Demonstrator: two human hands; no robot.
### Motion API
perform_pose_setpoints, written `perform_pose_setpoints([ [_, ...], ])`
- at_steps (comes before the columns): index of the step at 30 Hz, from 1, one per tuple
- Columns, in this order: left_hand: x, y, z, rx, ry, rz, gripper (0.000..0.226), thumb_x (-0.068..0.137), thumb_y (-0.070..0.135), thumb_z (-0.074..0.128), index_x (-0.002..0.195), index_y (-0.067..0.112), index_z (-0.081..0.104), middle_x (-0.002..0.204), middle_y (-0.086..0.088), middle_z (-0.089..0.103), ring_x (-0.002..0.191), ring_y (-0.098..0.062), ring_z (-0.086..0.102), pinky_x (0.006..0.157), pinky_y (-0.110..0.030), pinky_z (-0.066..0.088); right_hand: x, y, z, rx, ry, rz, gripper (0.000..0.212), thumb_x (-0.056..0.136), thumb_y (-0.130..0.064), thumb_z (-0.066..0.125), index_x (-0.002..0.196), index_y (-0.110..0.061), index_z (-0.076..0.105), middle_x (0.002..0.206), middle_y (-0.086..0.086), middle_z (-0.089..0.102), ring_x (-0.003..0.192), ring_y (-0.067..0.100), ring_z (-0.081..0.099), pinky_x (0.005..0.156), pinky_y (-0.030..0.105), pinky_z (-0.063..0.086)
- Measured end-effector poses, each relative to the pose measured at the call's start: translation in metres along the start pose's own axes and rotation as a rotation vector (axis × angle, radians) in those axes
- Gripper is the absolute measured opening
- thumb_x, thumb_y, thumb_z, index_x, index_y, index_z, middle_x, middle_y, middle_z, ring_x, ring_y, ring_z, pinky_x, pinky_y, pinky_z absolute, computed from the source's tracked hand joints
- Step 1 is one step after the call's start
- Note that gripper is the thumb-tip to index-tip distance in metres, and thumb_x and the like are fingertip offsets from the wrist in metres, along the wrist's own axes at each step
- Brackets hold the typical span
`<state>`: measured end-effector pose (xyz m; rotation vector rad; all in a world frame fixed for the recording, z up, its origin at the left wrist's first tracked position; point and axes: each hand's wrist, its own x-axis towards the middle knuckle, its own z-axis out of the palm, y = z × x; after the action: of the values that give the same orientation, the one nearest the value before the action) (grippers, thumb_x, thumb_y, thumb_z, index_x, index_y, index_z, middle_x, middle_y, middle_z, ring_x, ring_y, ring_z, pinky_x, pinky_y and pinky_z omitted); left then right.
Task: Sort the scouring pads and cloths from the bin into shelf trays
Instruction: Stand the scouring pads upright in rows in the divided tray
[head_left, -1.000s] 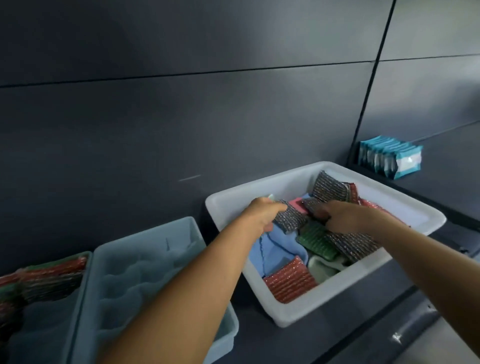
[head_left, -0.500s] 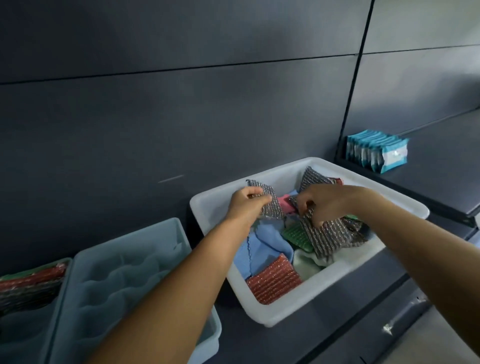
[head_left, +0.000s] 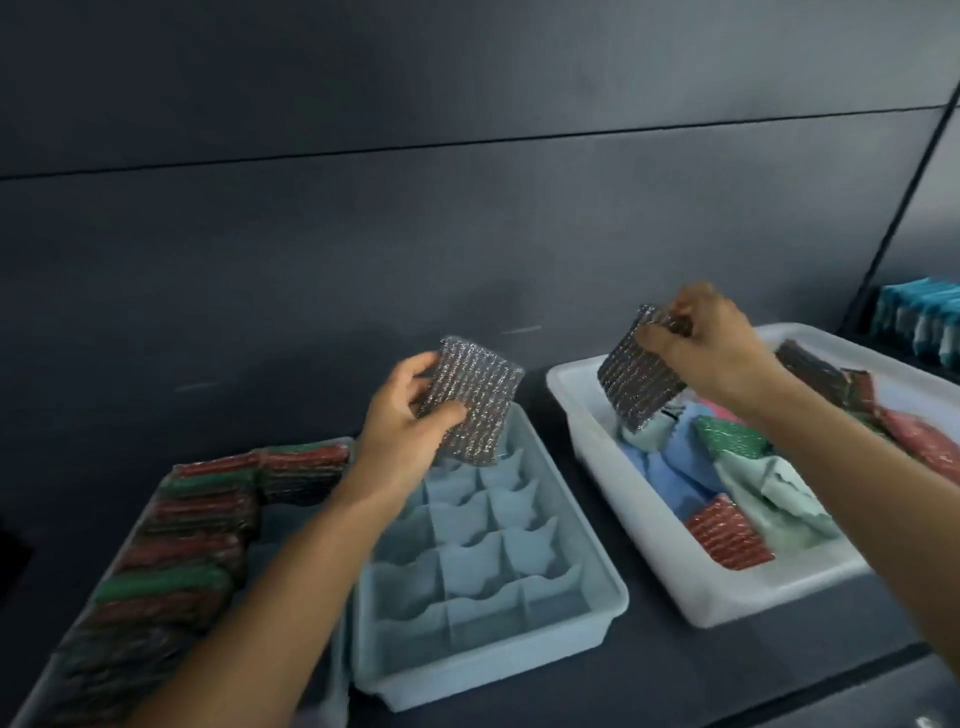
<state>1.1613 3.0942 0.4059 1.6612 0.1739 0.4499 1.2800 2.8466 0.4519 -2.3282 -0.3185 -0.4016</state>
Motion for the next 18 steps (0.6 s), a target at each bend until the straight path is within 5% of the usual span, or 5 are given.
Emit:
perform_pose_setpoints([
  [6, -0.015, 0.005, -0.130, 0.210, 0.054, -0.040, 0.038, 0.088, -0.004, 0.059, 0.105, 0.029, 0.066, 0.101, 0.009, 0.074, 0.092, -0.002, 0.069, 0.080, -0.018, 0.050, -0.023, -0.065, 0.055, 0.522, -0.104, 0.028, 0.016, 0.088, -0.004, 0.063, 0.103, -0.010, 0.059, 0.079, -0.001, 0.060, 0.064, 0.010, 0.057, 0.054, 0.009, 0.043],
  [9, -0.008, -0.008, -0.169, 0.449, -0.022, -0.019, 0.038, 0.087, -0.001, 0.064, 0.100, 0.035, 0.065, 0.101, 0.015, 0.070, 0.092, 0.007, 0.065, 0.084, -0.015, 0.048, -0.030, -0.085, 0.081, 0.569, -0.156, 0.026, 0.014, 0.084, -0.001, 0.065, 0.089, -0.013, 0.059, 0.071, 0.005, 0.061, 0.057, 0.013, 0.055, 0.057, 0.022, 0.045],
  [13, 0.004, -0.033, -0.185, 0.788, -0.217, -0.027, 0.036, 0.083, 0.005, 0.071, 0.114, 0.022, 0.068, 0.110, 0.007, 0.069, 0.103, -0.005, 0.063, 0.099, -0.030, 0.049, -0.039, -0.101, 0.102, 0.539, -0.204, 0.001, 0.019, 0.081, -0.006, 0.072, 0.092, -0.011, 0.058, 0.077, 0.019, 0.062, 0.066, 0.022, 0.052, 0.066, 0.034, 0.043],
  [18, 0.015, -0.051, -0.185, 1.115, -0.259, 0.025, 0.043, 0.088, 0.010, 0.065, 0.129, 0.021, 0.062, 0.132, -0.003, 0.061, 0.122, -0.019, 0.055, 0.099, -0.031, 0.044, -0.049, -0.115, 0.112, 0.577, -0.206, -0.059, 0.020, 0.083, -0.004, 0.071, 0.094, -0.010, 0.057, 0.061, -0.003, 0.058, 0.050, 0.006, 0.048, 0.055, 0.017, 0.042],
])
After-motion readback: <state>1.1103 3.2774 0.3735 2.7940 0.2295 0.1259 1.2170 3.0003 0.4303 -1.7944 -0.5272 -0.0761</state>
